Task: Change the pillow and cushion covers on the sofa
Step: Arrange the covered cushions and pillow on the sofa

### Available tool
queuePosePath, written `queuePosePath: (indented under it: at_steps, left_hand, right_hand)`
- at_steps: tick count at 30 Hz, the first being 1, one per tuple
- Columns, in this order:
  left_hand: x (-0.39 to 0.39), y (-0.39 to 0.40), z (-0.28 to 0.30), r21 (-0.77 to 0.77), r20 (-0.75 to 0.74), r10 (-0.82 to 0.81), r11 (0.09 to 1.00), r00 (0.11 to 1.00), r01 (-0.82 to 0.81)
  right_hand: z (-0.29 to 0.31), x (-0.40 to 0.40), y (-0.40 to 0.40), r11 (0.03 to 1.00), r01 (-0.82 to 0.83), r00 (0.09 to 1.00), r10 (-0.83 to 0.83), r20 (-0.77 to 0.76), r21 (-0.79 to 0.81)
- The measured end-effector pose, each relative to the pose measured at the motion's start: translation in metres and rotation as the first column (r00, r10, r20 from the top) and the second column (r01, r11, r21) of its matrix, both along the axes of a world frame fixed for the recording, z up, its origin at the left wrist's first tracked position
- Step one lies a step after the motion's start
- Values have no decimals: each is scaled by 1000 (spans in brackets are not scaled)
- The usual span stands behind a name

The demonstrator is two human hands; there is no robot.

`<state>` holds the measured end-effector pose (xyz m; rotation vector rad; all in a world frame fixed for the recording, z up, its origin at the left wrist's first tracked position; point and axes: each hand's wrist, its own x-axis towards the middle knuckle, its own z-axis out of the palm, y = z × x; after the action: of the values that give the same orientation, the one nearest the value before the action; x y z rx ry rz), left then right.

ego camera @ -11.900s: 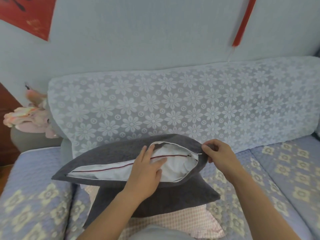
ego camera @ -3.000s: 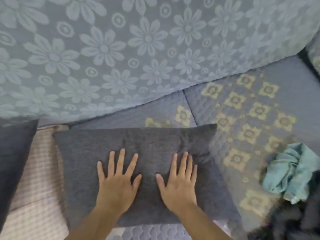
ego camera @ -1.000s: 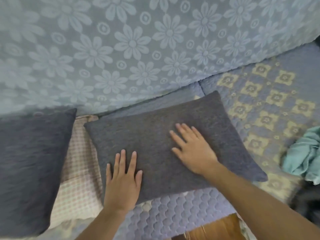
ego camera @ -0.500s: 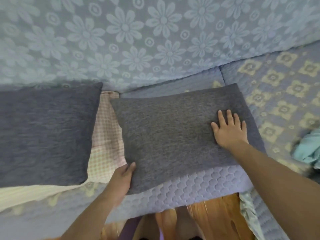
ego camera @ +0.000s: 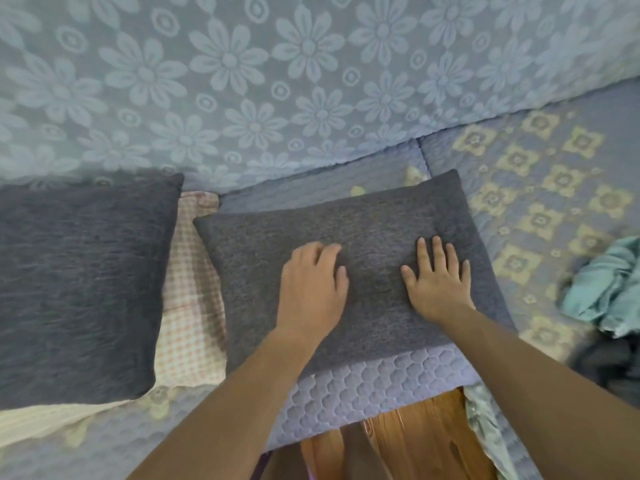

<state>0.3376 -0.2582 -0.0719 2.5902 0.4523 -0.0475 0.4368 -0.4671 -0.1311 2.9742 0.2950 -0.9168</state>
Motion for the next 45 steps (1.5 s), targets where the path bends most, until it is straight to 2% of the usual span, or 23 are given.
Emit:
queuePosePath:
  at_steps: [2, 5, 7, 8, 9, 11, 14, 16, 18, 20, 22, 27, 30, 31, 33, 34, 35, 38, 39, 40, 43, 44, 45]
  left_hand:
    - [33, -18, -16, -10, -235, -174, 984, 956, 177]
    - [25, -16, -58, 17, -566, -292, 931, 771, 365]
    - [12, 0, -74, 37, -622, -266, 930, 737, 367]
    - [10, 6, -77, 38, -618, -263, 931, 741, 362]
    - [10, 9, -78, 34, -603, -266, 933, 752, 358]
    - [14, 9, -78, 19, -576, -275, 937, 770, 349]
    - [20, 6, -73, 6, -573, -288, 935, 767, 355]
    - [24, 8, -68, -7, -573, -304, 931, 761, 366]
    - [29, 10, -63, -16, -554, -322, 926, 768, 377]
    - [31, 12, -58, -33, -532, -337, 925, 777, 378]
    - [33, 15, -53, -33, -518, -333, 928, 788, 371]
    - [24, 32, -38, 73, -483, -228, 952, 845, 298]
    - [-2, 50, -36, 104, -465, -112, 978, 878, 180]
    - [-11, 52, -38, 76, -486, -94, 986, 869, 149]
    - [-21, 53, -42, -2, -555, -73, 996, 829, 86]
    - [-23, 55, -44, -33, -588, -72, 997, 805, 65]
    - [-24, 58, -45, -51, -620, -90, 996, 779, 74]
    - [-24, 69, -40, -86, -633, -176, 984, 753, 158]
    - [-22, 69, -38, -91, -631, -184, 982, 754, 165]
    - [-17, 68, -37, -94, -638, -175, 984, 750, 150]
    - [-13, 56, -33, -22, -655, -111, 992, 748, 127]
    - [-17, 52, -30, 45, -572, -109, 985, 813, 164]
    - [-23, 48, -28, 123, -401, -154, 968, 903, 220]
  right_hand:
    - [0, -1, 1, 999, 6, 1000, -7, 31, 41]
    - [9, 3, -16, 978, 5, 996, -23, 83, 210]
    - [15, 7, -43, 951, 152, 970, -196, 147, 268]
    - [11, 9, -64, 907, 317, 918, -367, 149, 277]
    - [10, 10, -83, 811, 509, 823, -557, 113, 288]
    - [0, 2, -115, 481, 807, 531, -845, -65, 341]
    - [-6, -41, -127, 13, 897, 178, -926, -332, 442]
    - [0, -75, -118, -202, 842, 83, -868, -490, 501]
    - [6, -91, -102, -267, 844, 103, -770, -630, 464]
    - [6, -98, -76, -228, 900, 133, -668, -732, 372]
    - [2, -104, -45, -141, 933, 162, -654, -739, 330]
    - [12, -105, -25, -128, 889, 161, -811, -562, 439]
    - [31, -111, -8, 2, 893, 168, -929, -329, 450]
    - [33, -117, 16, 94, 907, 234, -923, -306, 409]
    - [29, -141, 73, 288, 896, 422, -791, -443, 338]
    - [23, -150, 88, 323, 891, 444, -766, -465, 319]
    - [16, -149, 89, 285, 918, 386, -804, -452, 277]
    - [8, -128, 60, -11, 956, 104, -923, -371, 294]
    - [12, -119, 57, -6, 952, 112, -924, -366, 307]
    - [16, -110, 59, 63, 951, 176, -916, -361, 304]
    - [27, -95, 77, 401, 897, 441, -828, -347, 184]
    - [31, -93, 73, 474, 871, 486, -802, -347, 126]
    - [36, -90, 64, 531, 843, 523, -776, -352, 84]
